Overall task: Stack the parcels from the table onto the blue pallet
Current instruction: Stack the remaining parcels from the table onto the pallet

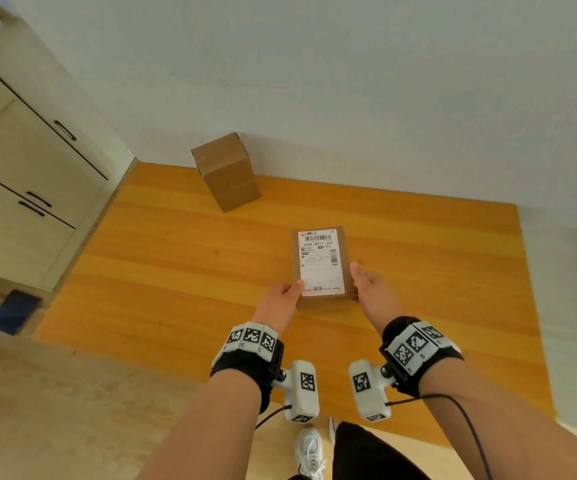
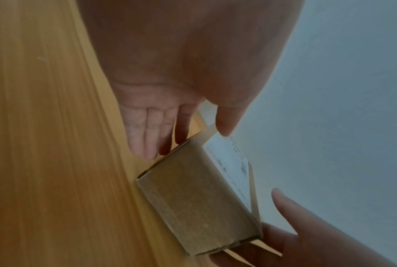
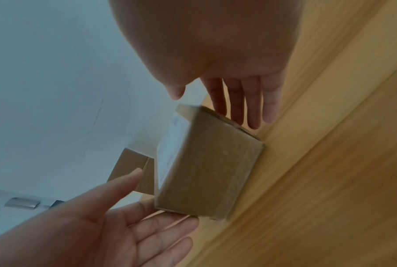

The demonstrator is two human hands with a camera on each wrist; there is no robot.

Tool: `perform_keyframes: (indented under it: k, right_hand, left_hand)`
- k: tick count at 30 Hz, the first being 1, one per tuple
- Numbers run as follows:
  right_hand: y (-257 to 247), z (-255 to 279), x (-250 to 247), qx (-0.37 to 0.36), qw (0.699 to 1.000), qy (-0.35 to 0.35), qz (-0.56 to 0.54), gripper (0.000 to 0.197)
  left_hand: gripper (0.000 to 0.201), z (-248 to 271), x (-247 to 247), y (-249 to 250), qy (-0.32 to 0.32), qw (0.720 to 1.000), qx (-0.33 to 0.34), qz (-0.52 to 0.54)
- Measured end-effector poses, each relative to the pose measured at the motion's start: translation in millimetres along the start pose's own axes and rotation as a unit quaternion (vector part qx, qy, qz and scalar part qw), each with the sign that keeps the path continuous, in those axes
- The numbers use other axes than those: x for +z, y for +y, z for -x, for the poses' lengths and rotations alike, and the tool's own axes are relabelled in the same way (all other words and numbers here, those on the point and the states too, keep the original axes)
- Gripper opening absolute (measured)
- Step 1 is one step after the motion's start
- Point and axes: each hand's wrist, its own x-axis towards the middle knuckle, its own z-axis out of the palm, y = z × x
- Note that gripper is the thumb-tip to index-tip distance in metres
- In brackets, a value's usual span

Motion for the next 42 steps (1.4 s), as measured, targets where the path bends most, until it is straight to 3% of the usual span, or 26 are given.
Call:
perform_keyframes:
  k: [8,17,24,27,30,32,38,42]
  right_hand:
    - [2,-2,3,-0.044,0.998,-0.038,-0.02,0.055]
    - [-5,18,-7,-0.045,0.993,0.022,-0.105,0.048]
    - [-13,65,-36,-0.077,0.978,0.098,-0.169,0.056]
    - [-9,97,-53,-0.101,0.967,0.135,-0.191,0.051]
    - [1,128,-73,-0.122,0.957,0.171,-0.201,0.033]
    - [7,149,-88,-0.132,0.95,0.194,-0.208,0.036]
    - [13,207,-135,-0.176,0.913,0.274,-0.244,0.027]
    - [20,239,-164,-0.215,0.883,0.317,-0.272,0.037]
  left_hand:
    - [0.046,-5,11,3,0.004,0.997,0.035,-0.063]
    - [0.046,22,3,21,0.021,0.995,0.077,-0.051]
    - [0.045,67,1,51,0.026,0.982,0.181,0.038]
    - [0.04,86,14,58,-0.001,0.973,0.22,0.063]
    - [0.04,108,32,67,-0.03,0.965,0.256,0.057]
    - [0.039,125,43,74,-0.045,0.959,0.276,0.056]
    - [0.036,182,74,102,-0.078,0.93,0.354,0.061]
    - [0.035,215,95,125,-0.095,0.916,0.381,0.082]
